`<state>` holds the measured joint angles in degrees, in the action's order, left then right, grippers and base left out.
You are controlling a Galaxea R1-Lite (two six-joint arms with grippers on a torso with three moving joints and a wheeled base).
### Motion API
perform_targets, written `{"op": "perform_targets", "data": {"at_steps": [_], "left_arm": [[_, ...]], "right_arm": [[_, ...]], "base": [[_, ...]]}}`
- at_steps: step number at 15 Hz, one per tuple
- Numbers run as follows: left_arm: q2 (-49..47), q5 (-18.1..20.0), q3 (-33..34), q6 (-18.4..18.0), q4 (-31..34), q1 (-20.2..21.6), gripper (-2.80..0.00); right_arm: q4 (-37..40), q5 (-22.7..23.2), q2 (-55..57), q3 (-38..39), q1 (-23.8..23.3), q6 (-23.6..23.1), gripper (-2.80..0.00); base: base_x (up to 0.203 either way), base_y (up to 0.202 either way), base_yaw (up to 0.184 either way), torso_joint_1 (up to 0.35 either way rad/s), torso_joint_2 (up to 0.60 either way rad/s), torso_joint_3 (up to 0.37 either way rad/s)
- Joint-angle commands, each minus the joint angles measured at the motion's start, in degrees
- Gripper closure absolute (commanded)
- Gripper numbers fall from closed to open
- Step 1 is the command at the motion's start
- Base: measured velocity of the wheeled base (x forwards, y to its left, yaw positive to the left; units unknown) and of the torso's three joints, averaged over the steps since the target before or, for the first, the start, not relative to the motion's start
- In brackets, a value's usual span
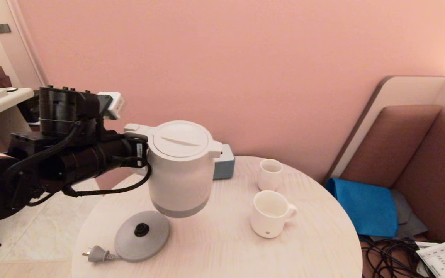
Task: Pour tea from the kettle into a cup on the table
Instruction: Pour water into the cup
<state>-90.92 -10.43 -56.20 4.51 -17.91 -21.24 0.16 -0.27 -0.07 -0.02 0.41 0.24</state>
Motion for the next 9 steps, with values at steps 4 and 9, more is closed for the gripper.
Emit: {"op": "perform_targets", "data": {"at_steps": [4,9], "left_arm": [[-6.27,-2.96,-6.77,-3.95,-0.03,-3.57,0.00],[-10.32,-4.97,-10.48,-6.36,1.15,-4.24,0.00]], "right_arm": [[0.01,0.00,0.07,0.02,0.02,0.02,0.00],[0.01,0.00,0.07,0.02,0.02,0.02,0.00]], "base": [[0.000,0.000,0.000,0.000,0.00,0.000],[0.000,0.000,0.000,0.000,0.00,0.000]]}}
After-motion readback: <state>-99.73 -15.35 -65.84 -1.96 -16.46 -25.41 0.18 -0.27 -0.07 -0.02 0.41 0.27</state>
